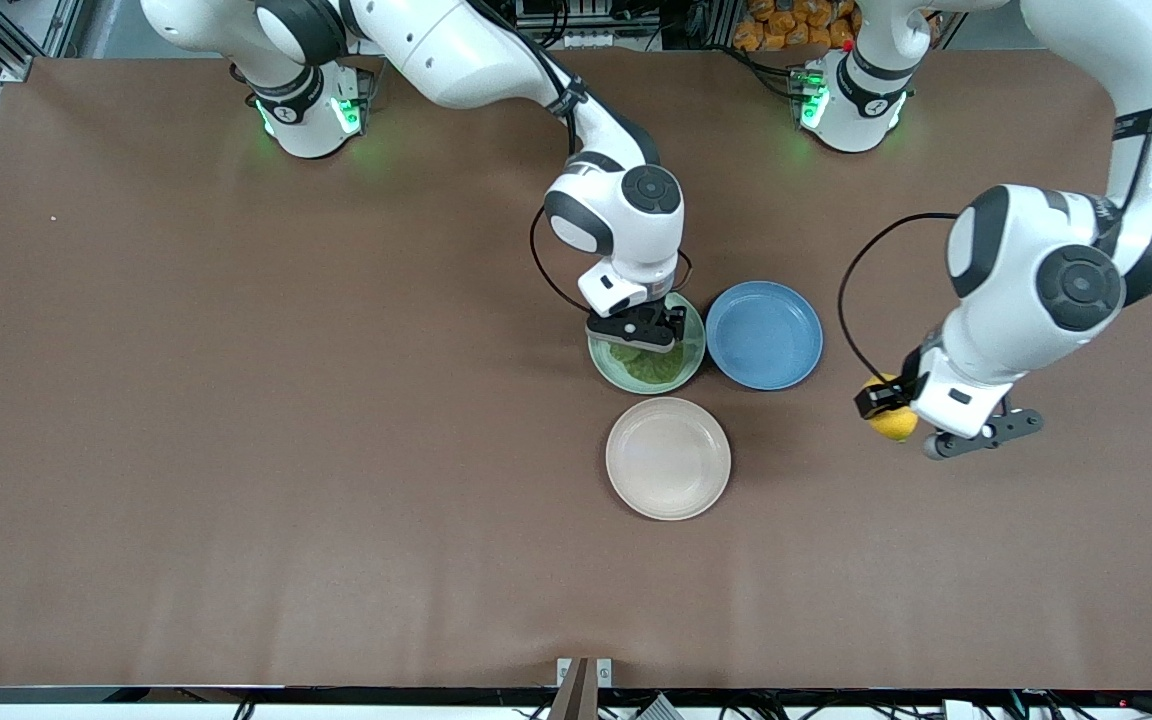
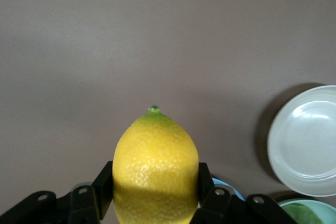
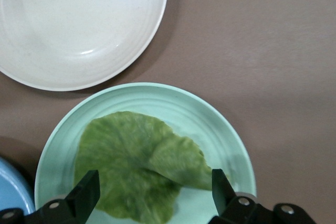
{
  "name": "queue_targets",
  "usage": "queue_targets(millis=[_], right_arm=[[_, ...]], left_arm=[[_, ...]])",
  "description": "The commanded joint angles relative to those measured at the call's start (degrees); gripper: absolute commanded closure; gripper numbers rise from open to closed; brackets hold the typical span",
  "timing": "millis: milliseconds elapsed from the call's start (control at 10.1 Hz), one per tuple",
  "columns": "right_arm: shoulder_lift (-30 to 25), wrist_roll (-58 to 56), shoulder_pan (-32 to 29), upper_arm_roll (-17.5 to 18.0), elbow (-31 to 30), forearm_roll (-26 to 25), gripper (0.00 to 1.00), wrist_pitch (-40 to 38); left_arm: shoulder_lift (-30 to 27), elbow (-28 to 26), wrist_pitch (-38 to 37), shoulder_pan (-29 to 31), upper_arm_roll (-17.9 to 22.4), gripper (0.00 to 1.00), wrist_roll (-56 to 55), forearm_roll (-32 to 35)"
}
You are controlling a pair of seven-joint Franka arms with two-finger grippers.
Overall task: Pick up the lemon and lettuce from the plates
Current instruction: 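Grasp the lettuce leaf with the right gripper while the left gripper lowers the lemon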
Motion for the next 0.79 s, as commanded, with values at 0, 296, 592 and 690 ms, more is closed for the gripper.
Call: queue_targets(millis=[0, 296, 592, 690], right_arm=[[3.7, 1.8, 1.5, -1.5, 3.8, -1.9, 0.09, 0.4], [4.9, 1.8, 2.2, -2.0, 3.8, -2.2, 0.11, 0.9], [5.8, 1.8, 3.3, -2.5, 3.8, -3.8, 0.41, 0.9], [5.8, 1.6, 3.4, -2.5, 3.8, -5.7, 0.67, 0.8]], left_arm=[[-2.0, -2.8, -0.9, 3.8, -0.4, 1.0, 6.6, -0.3], [0.2, -3.4, -0.9, 7.6, -0.3, 1.0, 12.1, 1.5], [5.5, -3.2, -0.7, 9.8, -0.3, 1.0, 12.3, 5.7], [7.2, -3.2, -0.7, 9.8, -0.3, 1.0, 12.3, 5.7]])
